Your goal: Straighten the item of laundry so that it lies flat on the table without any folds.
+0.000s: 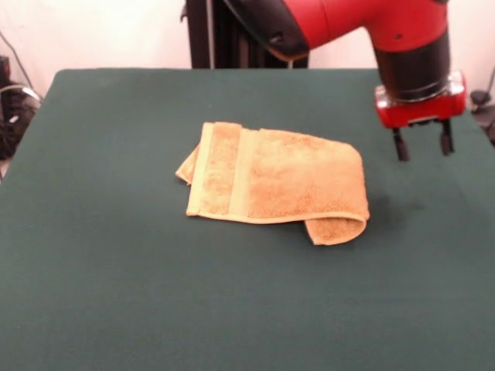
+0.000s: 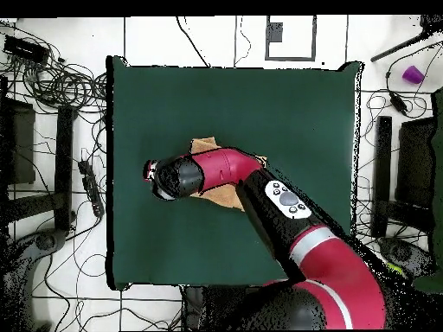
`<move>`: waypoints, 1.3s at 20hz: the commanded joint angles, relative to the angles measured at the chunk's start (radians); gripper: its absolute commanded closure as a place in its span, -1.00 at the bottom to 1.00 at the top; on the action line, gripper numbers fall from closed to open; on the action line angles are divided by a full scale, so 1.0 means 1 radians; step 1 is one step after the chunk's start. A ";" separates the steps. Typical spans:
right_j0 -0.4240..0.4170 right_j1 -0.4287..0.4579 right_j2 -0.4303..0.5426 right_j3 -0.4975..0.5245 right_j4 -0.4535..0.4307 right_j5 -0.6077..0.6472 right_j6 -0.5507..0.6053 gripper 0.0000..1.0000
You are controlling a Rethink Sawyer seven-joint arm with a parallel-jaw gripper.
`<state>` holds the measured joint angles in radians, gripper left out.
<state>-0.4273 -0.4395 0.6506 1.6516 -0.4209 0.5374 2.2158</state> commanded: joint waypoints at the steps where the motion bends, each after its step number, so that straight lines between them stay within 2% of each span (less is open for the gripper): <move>1: 0.067 0.021 0.013 0.033 0.055 -0.060 0.122 -1.00; 5: 0.106 0.161 -0.043 -0.076 0.016 -0.107 0.051 -1.00; 8: 0.103 0.203 -0.046 -0.095 -0.011 -0.101 -0.001 -1.00; 14: 0.078 0.216 -0.040 -0.125 -0.010 0.003 -0.079 -1.00; 22: 0.041 0.195 -0.033 -0.097 -0.033 0.012 -0.111 -1.00; 26: 0.018 0.168 -0.021 -0.088 -0.018 0.056 -0.130 -1.00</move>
<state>-0.3863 -0.2770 0.6404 1.5905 -0.4178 0.4925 2.2158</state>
